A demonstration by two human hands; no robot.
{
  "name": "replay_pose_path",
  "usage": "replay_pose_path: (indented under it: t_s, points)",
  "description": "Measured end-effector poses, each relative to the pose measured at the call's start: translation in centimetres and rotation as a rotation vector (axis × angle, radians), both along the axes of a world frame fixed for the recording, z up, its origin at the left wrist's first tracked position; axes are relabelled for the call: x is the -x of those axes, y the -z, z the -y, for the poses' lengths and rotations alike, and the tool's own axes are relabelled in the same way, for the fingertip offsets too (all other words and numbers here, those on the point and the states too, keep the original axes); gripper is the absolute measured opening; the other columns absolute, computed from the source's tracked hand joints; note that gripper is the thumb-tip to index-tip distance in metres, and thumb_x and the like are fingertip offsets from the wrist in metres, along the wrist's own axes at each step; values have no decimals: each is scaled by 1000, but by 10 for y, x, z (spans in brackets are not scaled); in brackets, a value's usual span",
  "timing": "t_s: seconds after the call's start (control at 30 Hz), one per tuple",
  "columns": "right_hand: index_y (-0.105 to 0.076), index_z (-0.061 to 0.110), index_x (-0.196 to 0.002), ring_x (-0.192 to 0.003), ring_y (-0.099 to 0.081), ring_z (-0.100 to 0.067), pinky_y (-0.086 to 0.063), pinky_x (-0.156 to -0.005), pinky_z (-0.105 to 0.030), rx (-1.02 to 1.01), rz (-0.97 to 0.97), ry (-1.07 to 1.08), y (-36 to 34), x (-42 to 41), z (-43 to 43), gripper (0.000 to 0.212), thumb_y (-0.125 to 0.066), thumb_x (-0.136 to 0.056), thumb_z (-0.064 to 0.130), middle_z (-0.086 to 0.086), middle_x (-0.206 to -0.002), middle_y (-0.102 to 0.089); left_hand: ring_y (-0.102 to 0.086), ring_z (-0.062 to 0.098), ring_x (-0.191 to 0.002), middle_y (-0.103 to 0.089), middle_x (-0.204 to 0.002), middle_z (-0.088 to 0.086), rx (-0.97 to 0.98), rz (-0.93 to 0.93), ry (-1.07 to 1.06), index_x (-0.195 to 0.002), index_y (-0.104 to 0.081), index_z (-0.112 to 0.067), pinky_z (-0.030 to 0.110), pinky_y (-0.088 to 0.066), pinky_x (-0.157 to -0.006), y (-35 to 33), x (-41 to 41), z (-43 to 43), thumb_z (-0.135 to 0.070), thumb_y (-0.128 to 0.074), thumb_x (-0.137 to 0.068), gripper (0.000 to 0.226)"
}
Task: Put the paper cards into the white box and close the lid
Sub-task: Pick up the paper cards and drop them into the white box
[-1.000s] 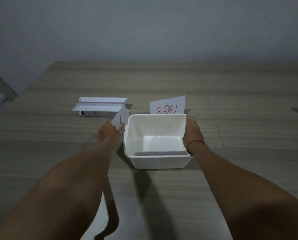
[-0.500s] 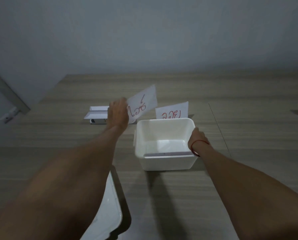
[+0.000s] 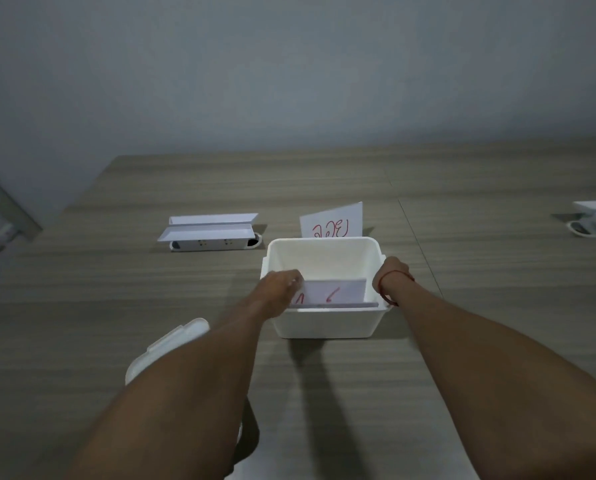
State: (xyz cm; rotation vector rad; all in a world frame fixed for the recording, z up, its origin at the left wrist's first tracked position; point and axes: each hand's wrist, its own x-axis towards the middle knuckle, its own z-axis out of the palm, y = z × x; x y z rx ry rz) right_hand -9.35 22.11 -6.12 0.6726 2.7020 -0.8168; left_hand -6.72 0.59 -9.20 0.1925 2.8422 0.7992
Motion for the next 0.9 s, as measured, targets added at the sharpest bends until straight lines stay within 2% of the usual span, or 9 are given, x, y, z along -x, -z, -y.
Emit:
replay_pose_path:
  t_s: [0.07, 0.2, 0.3, 0.4, 0.6, 0.67, 0.73, 0.83, 0.9]
  points:
    - [-55, 2, -126, -119, -58, -35, -48, -95, -36, -1, -4, -2, -1, -2, 0, 38, -50, -88, 2, -19, -131, -57, -61, 32, -99, -69, -108, 14, -10, 91, 17, -102, -66, -5, 31, -46, -80, 5, -2, -5, -21, -44, -98, 28]
    - [-55, 0, -125, -119, -58, -35, -48, -95, -38, 1, -4, 7, -3, -5, -1, 38, -51, -87, -1, -20, -131, -57, -53, 30, -76, -59, -73, 14, -94, 74, -107, -68, -57, -5, 30, -36, -65, 3, -3, -9, -31, -44, -99, 42]
    - [-55, 1, -125, -119, -58, -35, -49, -95, -39, -1, -18, 11, 0, -4, -1, 38, -50, -87, -3, -20, -130, -57, -60, 35, -102, -67, -103, 21, -112, -151, -273, -94, -66, -1, 33, -42, -81, 4, 2, -3, -23, -44, -99, 31]
    - [-57, 0, -124, -119, -58, -35, -48, -96, -38, -29, -37, 10, 4, -1, 0, 36, -49, -88, -2, -19, -130, -58, -44, 31, -128, -54, -134, 16, -150, -166, -513, -134, -50, -6, 38, -35, -105, 10, 10, -2, -14, -44, -99, 37]
    - [-52, -3, -129, -121, -56, -33, -48, -93, -34, -37, 80, -52, -3, 19, -9, 40, -51, -89, -1, -20, -131, -56, -56, 37, -113, -57, -125, 22, -235, -51, -671, -126, -50, -7, 39, -45, -91, 23, 27, -5, -4, -36, -94, 35]
    - [-56, 0, -123, -114, -57, -25, -45, -80, -28, -36, 177, -109, -11, 31, -11, 32, -51, -91, 3, -19, -116, -60, -56, 37, -112, -57, -124, 21, -223, -32, -689, -124, -50, -7, 39, -46, -88, 23, 37, -6, -5, -36, -95, 32]
    - [-59, 4, -100, -101, -55, -17, -42, -68, -24, -174, 279, -169, -21, 46, -10, 13, -50, -92, 9, -13, -92, -57, -56, 37, -112, -56, -125, 19, -214, 4, -722, -125, -47, -7, 39, -45, -86, 21, 48, -7, -9, -37, -96, 31]
    - [-58, 0, -119, -112, -63, -26, -52, -87, -30, -230, 189, -245, -22, 80, -3, 32, -53, -88, 9, -12, -112, -65, -57, 38, -113, -57, -125, 20, -191, 19, -747, -129, -44, -7, 42, -47, -88, 19, 62, -6, -23, -38, -99, 34]
    - [-53, 2, -130, -122, -56, -35, -44, -105, -45, -178, 104, -238, -19, 100, 4, 43, -54, -89, 14, -17, -130, -59, -57, 38, -114, -58, -124, 20, -158, 3, -729, -133, -43, -9, 44, -47, -91, 19, 73, -5, -31, -36, -99, 41]
